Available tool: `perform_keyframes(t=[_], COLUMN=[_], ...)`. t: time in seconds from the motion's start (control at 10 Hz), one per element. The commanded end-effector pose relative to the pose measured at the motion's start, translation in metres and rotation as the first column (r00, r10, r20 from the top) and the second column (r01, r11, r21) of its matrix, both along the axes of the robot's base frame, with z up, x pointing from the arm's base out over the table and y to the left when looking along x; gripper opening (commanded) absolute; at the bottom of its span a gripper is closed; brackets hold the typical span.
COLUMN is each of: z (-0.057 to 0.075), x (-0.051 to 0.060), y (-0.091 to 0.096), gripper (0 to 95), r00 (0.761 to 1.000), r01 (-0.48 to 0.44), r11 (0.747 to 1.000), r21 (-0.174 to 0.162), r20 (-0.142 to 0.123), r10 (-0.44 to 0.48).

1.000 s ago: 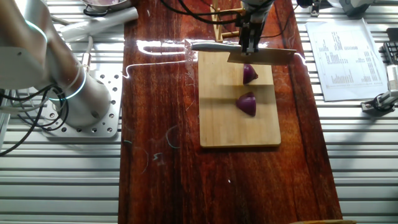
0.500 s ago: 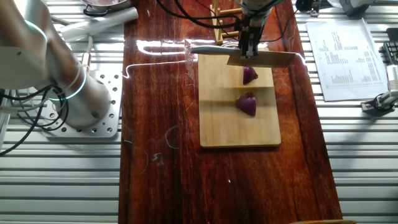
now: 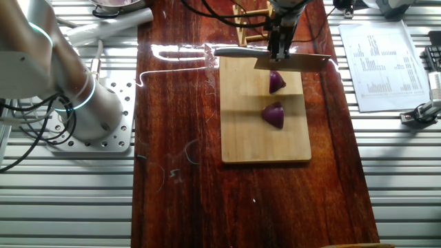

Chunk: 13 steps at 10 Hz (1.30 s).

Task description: Chop the onions

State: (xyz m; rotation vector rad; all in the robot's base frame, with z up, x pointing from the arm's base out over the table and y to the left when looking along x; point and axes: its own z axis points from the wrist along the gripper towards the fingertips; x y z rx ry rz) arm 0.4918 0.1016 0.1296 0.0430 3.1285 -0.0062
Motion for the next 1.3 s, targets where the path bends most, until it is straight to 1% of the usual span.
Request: perform_keyframes(t=[0.1, 0.2, 0.3, 0.4, 0.7, 0.8, 1.1, 1.3], z=[0.003, 0.003, 0.003, 0.003, 0.003, 0.004, 0.006, 0.007], x=[-0.002, -0.002, -0.002, -0.002, -0.002, -0.001, 0.01, 0.01], y=[-0.004, -0.004, -0.004, -0.004, -0.004, -0.005, -0.003, -0.004], gripper=[0.0, 0.0, 0.0, 0.0, 0.0, 0.0, 0.0, 0.0], r00=[1.0, 1.0, 1.0, 1.0, 0.999, 0.999, 1.0, 1.0], r01=[-0.004, 0.004, -0.007, -0.014, -0.043, -0.049, -0.012, 0.007], r11=[1.0, 1.0, 1.0, 1.0, 0.999, 0.999, 1.0, 1.0], r21=[-0.004, -0.005, 0.009, 0.014, -0.006, -0.006, 0.004, 0.003], r20=[0.002, -0.003, 0.014, 0.01, -0.001, -0.006, -0.007, 0.001], r10=[0.004, -0.004, 0.007, 0.014, 0.043, 0.049, 0.012, -0.007])
